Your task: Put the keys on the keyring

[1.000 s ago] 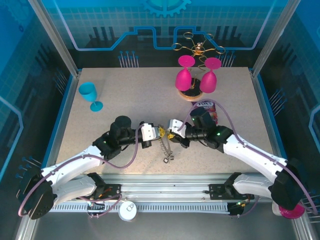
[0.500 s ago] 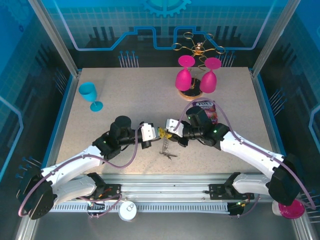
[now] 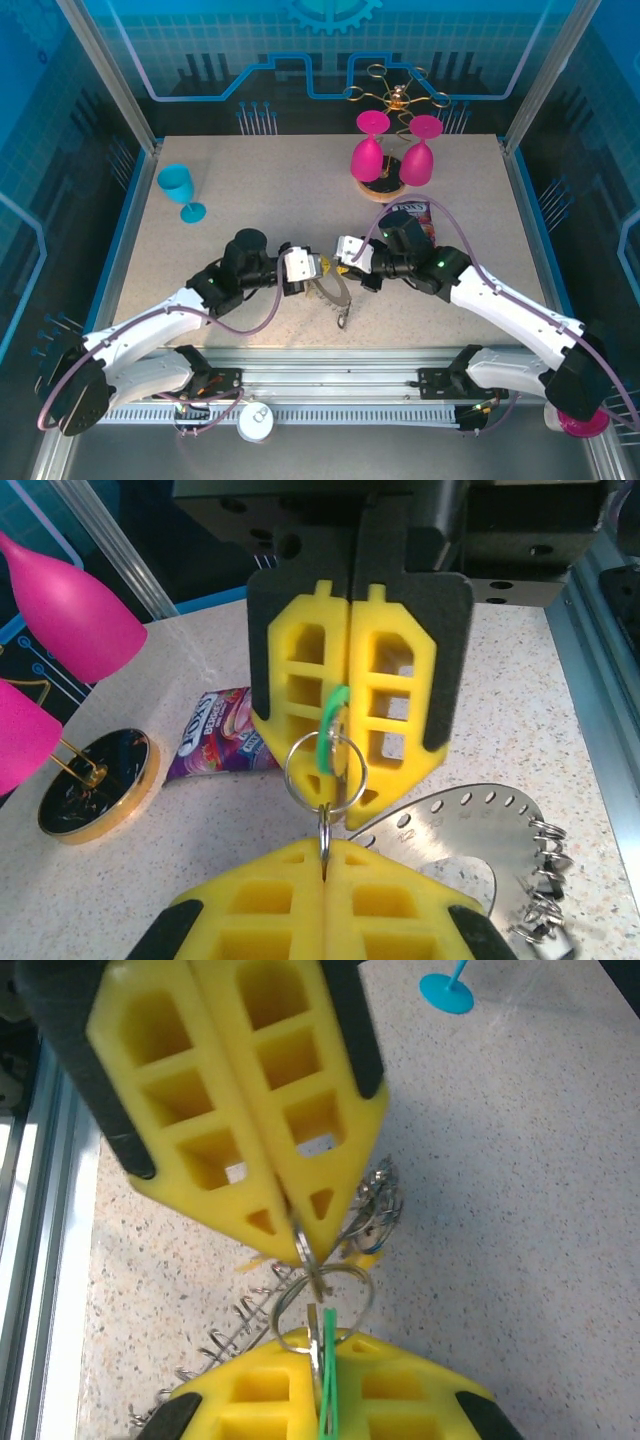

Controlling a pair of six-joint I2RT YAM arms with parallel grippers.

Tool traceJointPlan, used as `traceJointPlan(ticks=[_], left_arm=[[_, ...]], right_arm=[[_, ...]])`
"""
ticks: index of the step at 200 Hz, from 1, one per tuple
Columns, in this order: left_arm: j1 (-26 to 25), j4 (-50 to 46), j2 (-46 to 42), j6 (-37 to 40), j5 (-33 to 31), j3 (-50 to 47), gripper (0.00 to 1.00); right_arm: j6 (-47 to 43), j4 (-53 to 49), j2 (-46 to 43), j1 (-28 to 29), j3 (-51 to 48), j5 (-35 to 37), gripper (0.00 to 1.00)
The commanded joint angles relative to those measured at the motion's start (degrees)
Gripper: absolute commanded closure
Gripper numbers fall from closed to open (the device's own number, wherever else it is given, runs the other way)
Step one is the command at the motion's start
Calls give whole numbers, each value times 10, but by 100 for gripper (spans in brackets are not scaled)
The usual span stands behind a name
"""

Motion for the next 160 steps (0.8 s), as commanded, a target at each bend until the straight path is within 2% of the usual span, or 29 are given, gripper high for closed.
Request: traceJointPlan(ticks=[1, 10, 13, 23, 33, 35, 42, 68, 81, 89, 107, 130, 160], left_arm=[[3, -59, 16, 26, -43, 24, 100], [3, -63, 21, 21, -42, 29, 100], [3, -63, 21, 19, -40, 30, 93], [5, -58, 20, -3, -34, 28, 52], [13, -39, 3, -38, -13, 13, 27], [14, -36, -3, -43, -10, 8, 17], [18, -24, -22, -60, -9, -6, 2], [33, -6, -113, -143, -37, -50, 1], [40, 24, -171, -192, -81, -78, 1], [42, 33, -205, -213, -128, -89, 1], [50, 45, -265, -261, -287, -96, 1], [75, 27, -293, -309, -461, -79, 1], [119, -52, -297, -355, -597, -36, 1]], right_arm=[[-20, -31, -24, 10, 41, 20, 100], [-25, -38, -22, 18, 50, 24, 100], [-27, -40, -20, 19, 54, 25, 100], [-32, -43, -14, 23, 64, 31, 100], [-37, -46, -6, 24, 74, 33, 100], [-38, -47, -4, 24, 77, 33, 100], [-39, -48, 3, 25, 83, 35, 100], [-42, -48, 35, 33, 103, 35, 100], [-36, -25, 55, 42, 109, 30, 100], [-36, -12, 71, 50, 116, 30, 100], [-26, 24, 123, 70, 145, 23, 100], [-16, 75, 202, 101, 197, 22, 100], [-19, 126, 306, 121, 279, 35, 100]])
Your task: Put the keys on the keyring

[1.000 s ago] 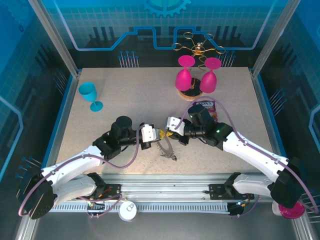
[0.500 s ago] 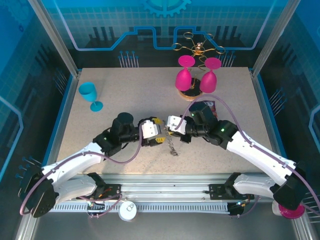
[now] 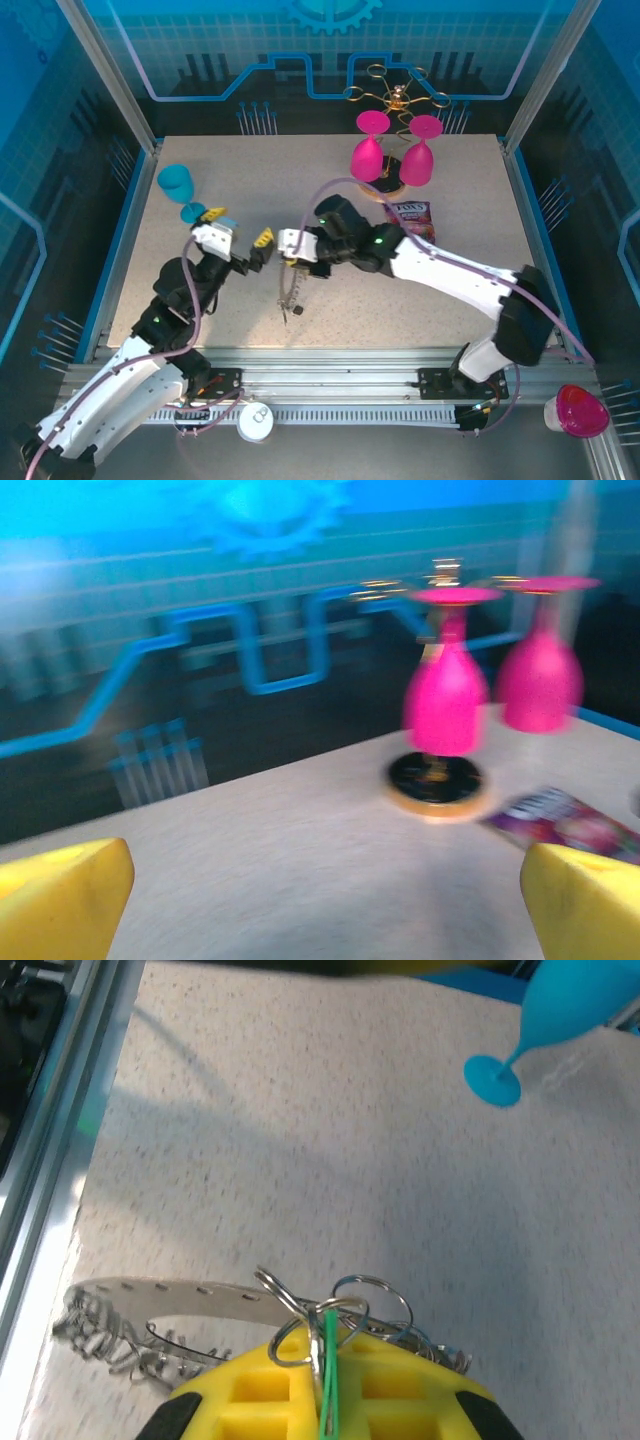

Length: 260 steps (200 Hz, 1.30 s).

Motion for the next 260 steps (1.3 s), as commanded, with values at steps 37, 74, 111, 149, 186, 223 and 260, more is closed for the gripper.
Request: traceJointPlan(ticks=[37, 74, 111, 149, 186, 223, 260], left_arm=[[61, -62, -31, -104, -195, 29, 1], [63, -87, -19, -125, -179, 20, 1], [63, -149, -20, -198, -182, -5, 1], [64, -164, -21, -217, -192, -41, 1], [65, -160, -15, -186, -223, -52, 1], [70, -113, 0, -112, -220, -73, 1], [96, 1, 76, -95, -181, -114, 1]], right_arm=[[-11, 144, 111, 3, 49, 4, 100], [-45, 116, 84, -34, -76, 36, 100], [-135, 41, 51, -50, -160, 199, 100], [-159, 0, 28, -64, -213, 325, 89], [-166, -21, -6, -83, -262, 429, 57], [-130, -47, -131, -147, -288, 459, 52], [83, 151, -261, -259, -359, 262, 46]])
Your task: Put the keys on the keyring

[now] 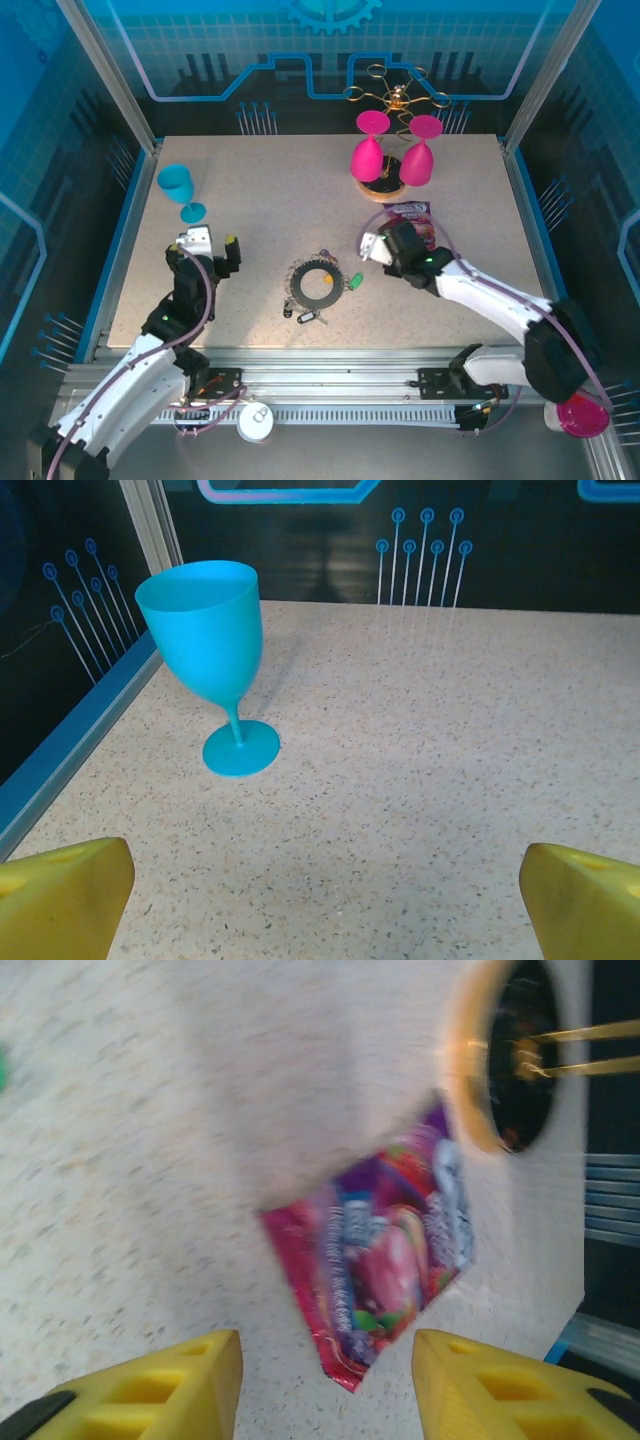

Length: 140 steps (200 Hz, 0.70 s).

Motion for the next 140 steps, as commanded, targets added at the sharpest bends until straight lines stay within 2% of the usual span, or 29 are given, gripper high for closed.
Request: traceJointPlan(ticks=[1, 16, 30, 39, 50, 56, 68, 76, 93, 106, 120, 128, 134, 140], left_arm=[[23, 105, 45, 31, 27, -33, 1], [51, 178, 92, 34, 55, -51, 1], [78, 238, 145, 43, 80, -64, 1], [92, 268, 173, 48, 97, -68, 1], [110, 313, 209, 46, 133, -79, 1], [124, 343, 228, 38, 159, -84, 1], [152, 405, 276, 26, 212, -92, 1], [160, 428, 303, 33, 215, -85, 1], [173, 508, 358, 63, 237, -81, 1], [190, 591, 411, 57, 268, -85, 1], [202, 646, 481, 43, 289, -77, 1], [202, 680, 533, 44, 296, -71, 1], [200, 740, 568, 59, 296, -69, 1], [198, 718, 554, 57, 297, -72, 1]], right_arm=[[176, 163, -63, -73, -62, -146, 46], [300, 391, -75, -152, -171, -229, 43], [335, 582, -36, -217, -253, -243, 39], [338, 641, 2, -259, -274, -260, 39], [352, 681, 51, -295, -273, -289, 36], [377, 658, 55, -310, -259, -297, 36], [393, 668, 85, -337, -241, -376, 34], [387, 665, 110, -341, -232, -391, 34], [394, 828, 201, -343, -262, -409, 32], [387, 745, 161, -348, -255, -407, 31], [397, 770, 186, -348, -245, -404, 29], [398, 730, 182, -350, -230, -402, 28], [394, 707, 177, -348, -222, -396, 27], [396, 716, 182, -344, -222, -391, 27]])
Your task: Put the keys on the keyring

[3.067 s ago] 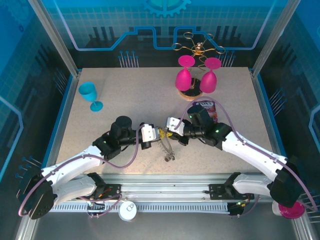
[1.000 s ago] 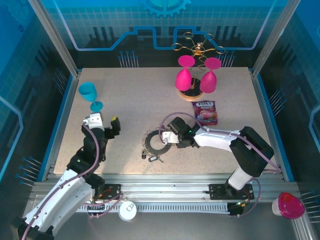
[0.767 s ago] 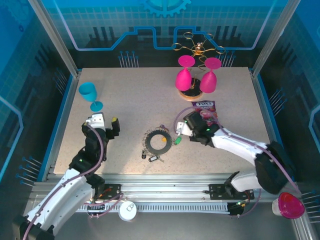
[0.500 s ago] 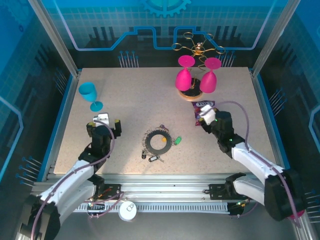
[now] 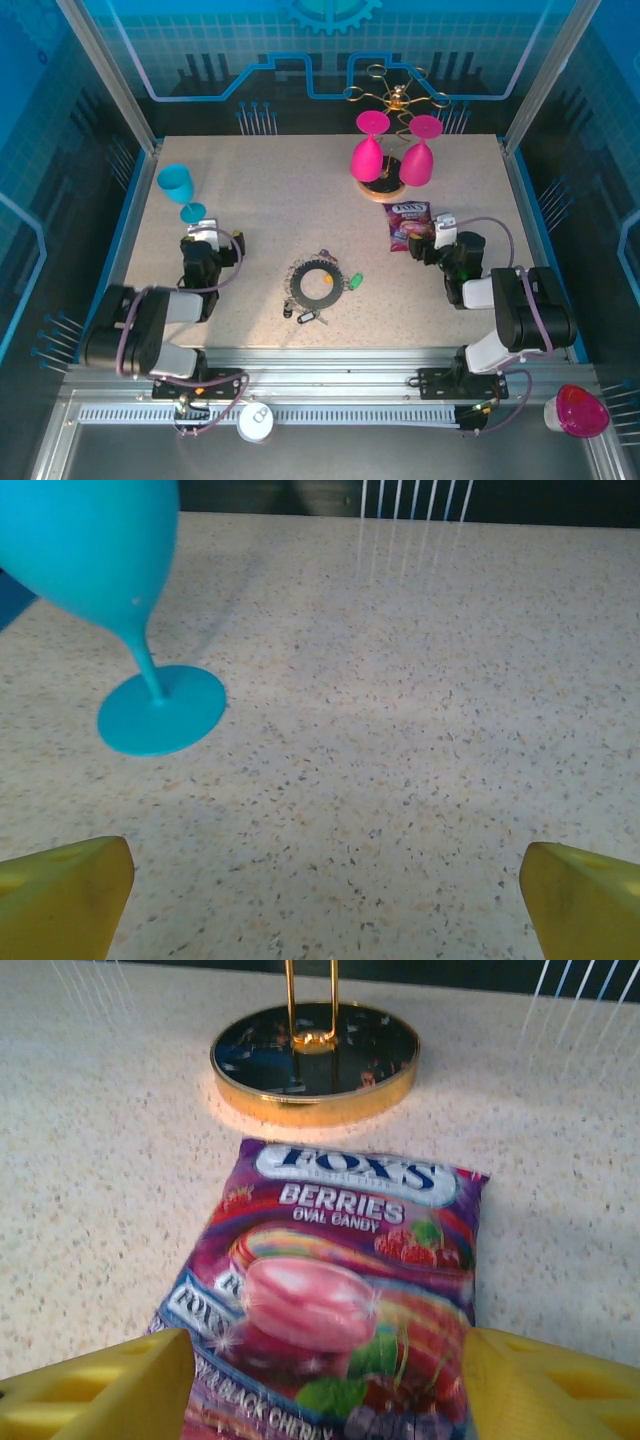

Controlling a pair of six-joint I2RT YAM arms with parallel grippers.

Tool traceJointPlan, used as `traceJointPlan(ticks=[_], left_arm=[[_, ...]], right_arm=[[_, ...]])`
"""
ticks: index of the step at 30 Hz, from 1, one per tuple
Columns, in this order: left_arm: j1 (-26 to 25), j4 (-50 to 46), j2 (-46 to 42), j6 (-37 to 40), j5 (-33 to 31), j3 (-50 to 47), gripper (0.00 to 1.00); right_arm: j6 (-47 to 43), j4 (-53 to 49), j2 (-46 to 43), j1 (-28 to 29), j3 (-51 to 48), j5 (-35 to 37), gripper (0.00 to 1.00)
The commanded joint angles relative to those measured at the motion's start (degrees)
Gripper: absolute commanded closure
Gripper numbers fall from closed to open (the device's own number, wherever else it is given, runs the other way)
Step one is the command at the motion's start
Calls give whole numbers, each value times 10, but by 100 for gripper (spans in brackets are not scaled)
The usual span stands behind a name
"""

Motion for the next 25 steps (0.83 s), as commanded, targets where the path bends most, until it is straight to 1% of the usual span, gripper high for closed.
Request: traceJointPlan(ticks=[1, 2, 3, 4, 5, 6, 8, 9, 10, 11, 12, 13, 14, 15, 18, 20, 21, 22, 23, 25], left_arm=[[2, 138, 54, 10, 49, 4, 1], [4, 82, 31, 2, 43, 12, 0], [4, 73, 31, -2, 29, 18, 1], [3, 98, 47, -3, 5, 20, 1], [2, 102, 51, -4, -15, 21, 1], [2, 78, 43, -13, -18, 26, 1], [2, 41, 47, -7, -10, 49, 1], [2, -10, 44, -5, 6, 71, 1], [4, -27, 40, -5, 20, 80, 1], [5, -4, 42, -3, 23, 71, 1], [5, -1, 45, 0, 28, 70, 1], [8, -34, 41, -4, 37, 84, 1], [19, -37, 40, -10, 60, 85, 1], [24, -33, 42, -12, 66, 85, 1], [23, -43, 43, -12, 66, 89, 1], [24, -44, 43, -12, 66, 91, 1], [24, -43, 42, -12, 67, 90, 1], [24, -44, 42, -12, 67, 90, 1], [23, -38, 42, -11, 68, 88, 1], [18, -34, 43, -2, 72, 86, 1]], right_arm=[[16, 26, 5, -3, 25, -11, 27], [15, 23, 4, -3, 25, -11, 26], [12, 18, 2, -3, 26, -10, 26], [15, 22, 5, -2, 26, -8, 26], [13, 16, 3, -2, 27, -6, 26], [13, 16, 4, 0, 28, -2, 26], [12, 12, 3, 3, 29, 3, 25], [13, 13, 4, 3, 30, 3, 25], [12, 12, 4, 3, 29, 4, 25], [13, 13, 4, 3, 29, 5, 25], [12, 11, 3, 4, 30, 6, 24], [11, 8, 3, 5, 31, 10, 23], [12, 7, 3, 6, 32, 12, 23], [11, 7, 3, 7, 32, 13, 22], [11, 3, 3, 8, 34, 18, 18], [10, 3, 3, 8, 35, 18, 11], [10, 3, 3, 9, 35, 18, 3], [11, 3, 3, 8, 34, 19, 0], [11, 4, 3, 9, 33, 20, 0], [21, 13, 2, 8, 27, 50, 0]])
